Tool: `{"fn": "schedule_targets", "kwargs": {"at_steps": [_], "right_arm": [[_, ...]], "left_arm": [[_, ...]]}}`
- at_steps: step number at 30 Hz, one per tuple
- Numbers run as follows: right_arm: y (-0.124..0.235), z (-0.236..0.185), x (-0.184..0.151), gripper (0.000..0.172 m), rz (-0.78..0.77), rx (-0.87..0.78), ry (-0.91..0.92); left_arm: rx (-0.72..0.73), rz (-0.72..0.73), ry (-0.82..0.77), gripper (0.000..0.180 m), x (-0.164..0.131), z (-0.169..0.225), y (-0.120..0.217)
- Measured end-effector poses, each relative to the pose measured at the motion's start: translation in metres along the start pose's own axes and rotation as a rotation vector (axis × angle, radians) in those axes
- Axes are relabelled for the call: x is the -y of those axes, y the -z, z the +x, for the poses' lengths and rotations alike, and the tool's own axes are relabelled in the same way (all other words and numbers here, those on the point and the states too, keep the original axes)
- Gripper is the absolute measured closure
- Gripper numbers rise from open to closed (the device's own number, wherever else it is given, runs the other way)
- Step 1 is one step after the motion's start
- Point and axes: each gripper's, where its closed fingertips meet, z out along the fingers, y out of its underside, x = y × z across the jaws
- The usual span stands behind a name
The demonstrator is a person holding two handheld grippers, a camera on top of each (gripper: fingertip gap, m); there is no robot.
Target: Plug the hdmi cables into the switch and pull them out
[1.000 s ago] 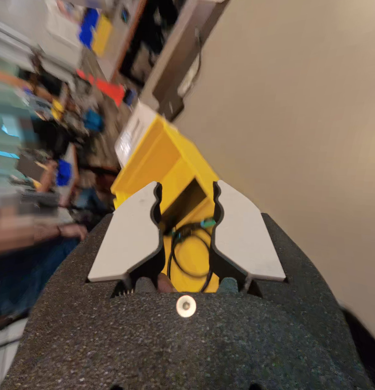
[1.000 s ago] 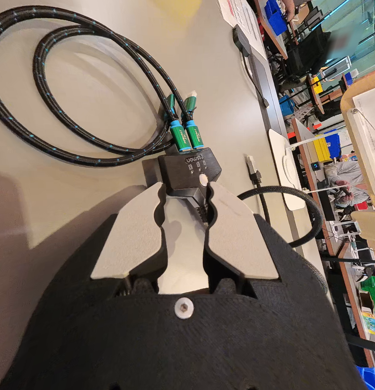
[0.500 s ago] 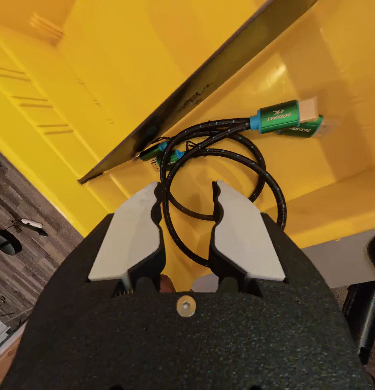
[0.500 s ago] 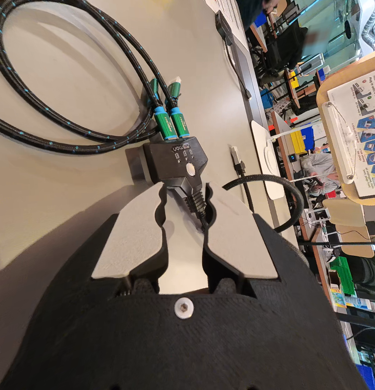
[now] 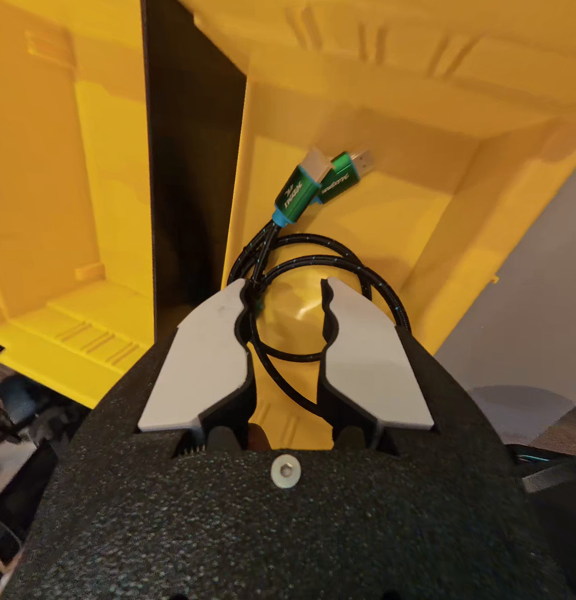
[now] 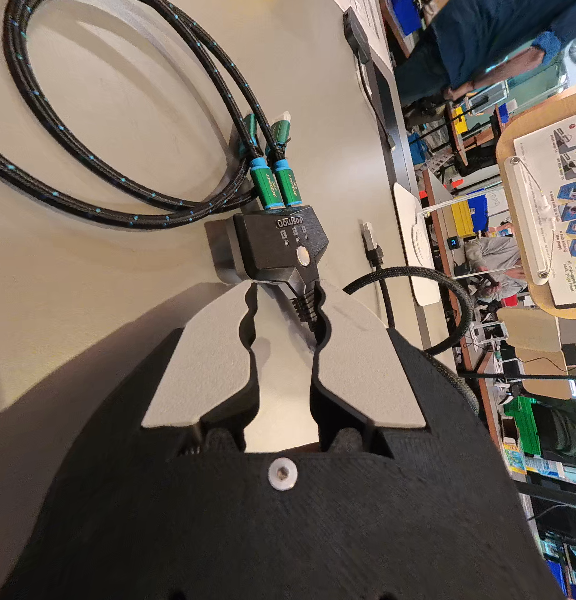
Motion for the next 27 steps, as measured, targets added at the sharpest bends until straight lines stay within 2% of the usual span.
{"fn": "schedule_targets", "kwargs": {"at_steps": [12,15,21,27], "right_arm": [[-0.012,-0.003,0.009,0.14,-0.085,0.075,0.016],[-0.011,-0.002,0.01,0.14,-0.104,0.078,0.032],[-0.01,-0.005,0.007,0.14,-0.117,0.072,0.02],[-0.012,-0.009,0.006,0.14,-0.105,0.075,0.019]], "left_arm": [[-0.084,0.189,-0.071,0.143,0.021,-0.005,-0.001],[-0.064,0.138,-0.057,0.142,0.009,-0.009,-0.002],[-0.014,-0.038,0.04,0.146,-0.039,-0.018,0.001],[-0.027,-0.099,0.071,0.147,-0.048,-0.017,-0.004]]}}
